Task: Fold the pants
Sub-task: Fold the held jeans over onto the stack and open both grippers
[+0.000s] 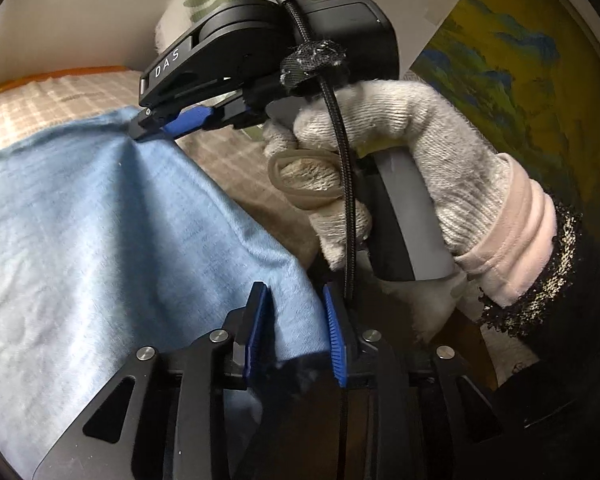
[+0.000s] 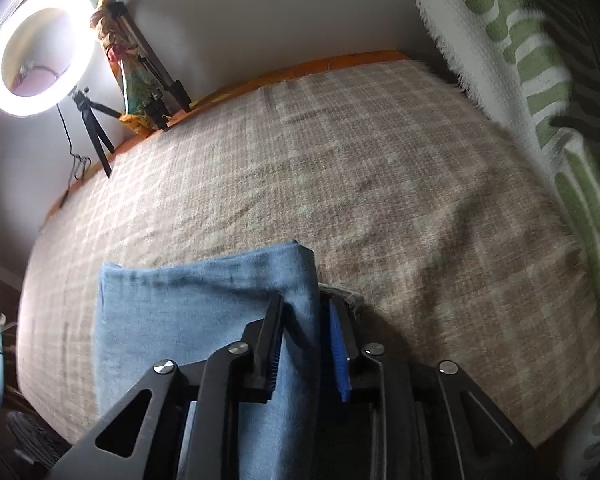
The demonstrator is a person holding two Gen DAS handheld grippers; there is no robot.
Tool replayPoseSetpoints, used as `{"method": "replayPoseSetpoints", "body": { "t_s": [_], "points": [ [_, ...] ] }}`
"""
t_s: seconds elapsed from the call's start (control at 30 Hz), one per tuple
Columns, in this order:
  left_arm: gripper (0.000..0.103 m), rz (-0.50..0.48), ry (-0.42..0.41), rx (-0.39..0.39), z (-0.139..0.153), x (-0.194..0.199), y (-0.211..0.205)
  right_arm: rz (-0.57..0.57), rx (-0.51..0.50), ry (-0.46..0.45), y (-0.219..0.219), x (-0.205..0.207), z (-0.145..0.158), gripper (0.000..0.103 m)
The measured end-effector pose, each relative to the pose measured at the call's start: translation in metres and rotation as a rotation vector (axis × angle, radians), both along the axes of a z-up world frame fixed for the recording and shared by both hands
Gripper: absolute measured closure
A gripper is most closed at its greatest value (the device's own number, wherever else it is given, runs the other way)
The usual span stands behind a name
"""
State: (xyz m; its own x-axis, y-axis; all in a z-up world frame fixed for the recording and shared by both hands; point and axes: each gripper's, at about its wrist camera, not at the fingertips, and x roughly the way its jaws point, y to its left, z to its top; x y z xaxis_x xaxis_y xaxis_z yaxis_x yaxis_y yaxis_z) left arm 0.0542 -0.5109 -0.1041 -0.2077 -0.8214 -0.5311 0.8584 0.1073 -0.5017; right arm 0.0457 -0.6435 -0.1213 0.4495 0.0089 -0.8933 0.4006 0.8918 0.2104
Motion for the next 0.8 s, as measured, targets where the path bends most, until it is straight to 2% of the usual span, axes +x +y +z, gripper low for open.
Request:
{"method": "replayPoseSetpoints", "body": {
  "t_s": [0.07,0.23,0.4,0.5,0.6,0.67,0.7,0.8],
  "points": [
    [0.072,-0.005,-0.004,0.006,0.001,-0.003,0.003,0.006,-0.06,0.028,0.005,-0.003,0.003,0.068],
    [0.071,-0.044,-0.02,0.01,0.011,-0.018,0.007,-0.013,-0.068,0.029,0.007,-0.022,0.01,0.066],
    [0.071,-0.059,-0.051,0.014,0.029,-0.024,0.03,-0.062,-0.055,0.041,0.009,-0.049,0.006,0.058],
    [0.071,-0.028,-0.036,0.025,0.038,-0.011,0.055,-0.088,-0.041,0.028,0.015,-0.065,0.005,0.056],
    [0.071,0.028,-0.037,0.024,0.052,0.009,0.078,-0.112,-0.02,-0.002,0.022,-0.077,0.007,0.047],
    [0.06,0.066,-0.039,0.025,0.06,0.021,0.093,-0.109,-0.001,-0.025,0.029,-0.082,0.011,0.042],
    [0.059,0.089,-0.037,0.022,0.065,0.029,0.102,-0.103,-0.002,-0.038,0.033,-0.084,0.013,0.04],
    [0.058,0.141,-0.027,0.021,0.072,0.045,0.121,-0.081,-0.029,-0.089,0.044,-0.089,0.021,0.025]
  ]
}}
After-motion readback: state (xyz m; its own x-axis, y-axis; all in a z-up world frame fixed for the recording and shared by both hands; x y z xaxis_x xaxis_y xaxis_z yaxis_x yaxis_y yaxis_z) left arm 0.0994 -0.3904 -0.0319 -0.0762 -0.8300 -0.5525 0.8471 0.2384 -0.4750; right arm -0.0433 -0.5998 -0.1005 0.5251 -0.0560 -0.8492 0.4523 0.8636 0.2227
